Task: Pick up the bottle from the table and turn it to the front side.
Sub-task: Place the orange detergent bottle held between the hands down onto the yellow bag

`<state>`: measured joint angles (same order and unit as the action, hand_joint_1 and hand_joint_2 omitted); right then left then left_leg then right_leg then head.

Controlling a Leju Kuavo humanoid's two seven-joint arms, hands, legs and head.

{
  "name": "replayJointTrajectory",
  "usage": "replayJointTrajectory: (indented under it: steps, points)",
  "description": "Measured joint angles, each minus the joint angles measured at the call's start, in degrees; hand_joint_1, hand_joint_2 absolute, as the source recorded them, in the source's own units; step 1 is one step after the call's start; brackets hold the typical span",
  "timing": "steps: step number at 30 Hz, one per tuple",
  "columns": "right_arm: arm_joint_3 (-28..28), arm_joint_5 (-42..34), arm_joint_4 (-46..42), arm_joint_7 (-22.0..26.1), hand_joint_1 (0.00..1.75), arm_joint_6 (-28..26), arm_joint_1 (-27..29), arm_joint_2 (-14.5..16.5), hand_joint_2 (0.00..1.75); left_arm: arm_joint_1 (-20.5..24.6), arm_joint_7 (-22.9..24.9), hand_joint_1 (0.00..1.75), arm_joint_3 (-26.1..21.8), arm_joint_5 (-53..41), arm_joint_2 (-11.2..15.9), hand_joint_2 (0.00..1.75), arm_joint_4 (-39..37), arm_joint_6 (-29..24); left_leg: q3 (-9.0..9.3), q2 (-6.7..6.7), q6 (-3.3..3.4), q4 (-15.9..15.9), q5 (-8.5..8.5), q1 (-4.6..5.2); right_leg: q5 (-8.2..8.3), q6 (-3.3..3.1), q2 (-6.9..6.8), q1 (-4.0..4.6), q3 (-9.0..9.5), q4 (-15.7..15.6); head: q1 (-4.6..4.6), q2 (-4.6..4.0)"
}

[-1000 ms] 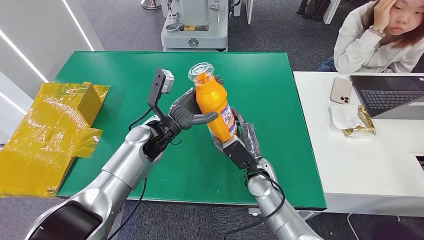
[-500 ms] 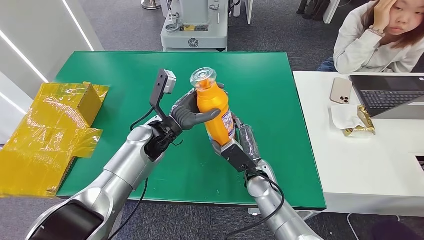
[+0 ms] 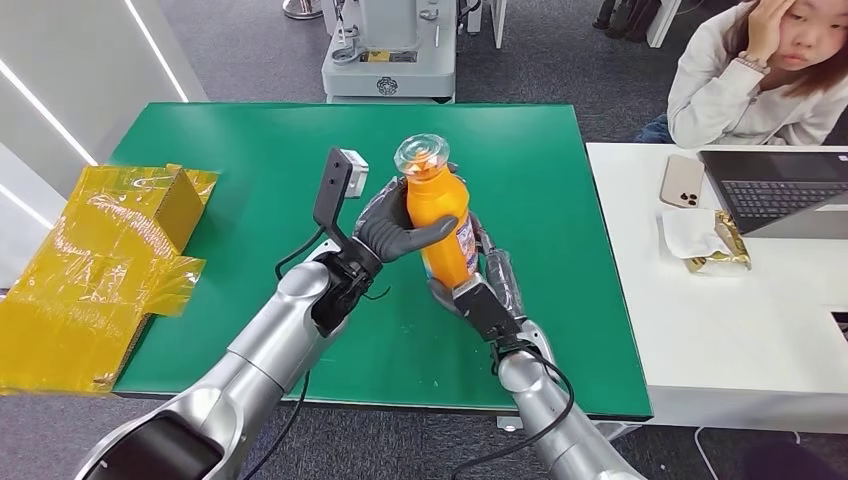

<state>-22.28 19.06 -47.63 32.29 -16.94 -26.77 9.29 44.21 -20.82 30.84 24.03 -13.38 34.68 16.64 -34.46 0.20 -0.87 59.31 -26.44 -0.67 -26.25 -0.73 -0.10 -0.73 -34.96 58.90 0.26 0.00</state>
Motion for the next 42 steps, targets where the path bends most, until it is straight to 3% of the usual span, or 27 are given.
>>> replayJointTrajectory:
  steps: [8,13,26,32,42]
  points:
    - [0.79,-4.97,-3.50,1.96,0.00,3.04,2.22,-0.04,1.75,-0.70,-1.37,1.75,-0.02,-1.23,0.12,1.75,1.01,-0.50,-0.01,0.00,0.00,-0.01,0.00,0.00,0.00,0.00,0.00,0.00,0.00,0.00,0.02,0.00]
    - [1.43,-10.21,-13.27,2.27,0.00,6.90,6.40,-0.86,1.75,-1.47,-1.98,1.75,-0.06,-2.13,1.06,1.75,1.67,-0.54,-0.02,0.00,0.00,-0.01,0.00,0.01,0.00,0.00,0.00,0.00,0.00,0.00,0.01,0.00]
    - [1.24,-10.55,-19.44,2.10,0.00,7.35,8.47,-1.97,1.75,-1.95,-2.18,1.75,-0.14,-2.73,1.73,1.75,1.83,-0.71,-0.02,0.00,0.00,-0.01,0.00,0.00,0.00,0.00,-0.01,0.00,0.00,0.00,0.02,0.00]
    - [-0.18,-12.43,-22.77,2.31,0.00,7.27,10.36,-2.73,1.75,-2.28,-4.32,1.75,-0.42,-7.55,2.28,1.75,3.23,-4.39,-0.02,0.00,0.00,-0.03,0.00,0.00,-0.01,0.00,-0.01,0.00,0.00,0.00,0.01,0.00]
    - [-1.96,-15.85,-32.97,2.10,0.00,9.53,15.07,-4.02,1.75,-1.32,-6.04,1.75,-4.94,-8.01,4.03,1.75,1.81,-6.74,-0.03,0.00,0.00,-0.04,0.00,0.00,-0.01,0.00,-0.01,0.00,-0.02,0.00,0.01,0.00]
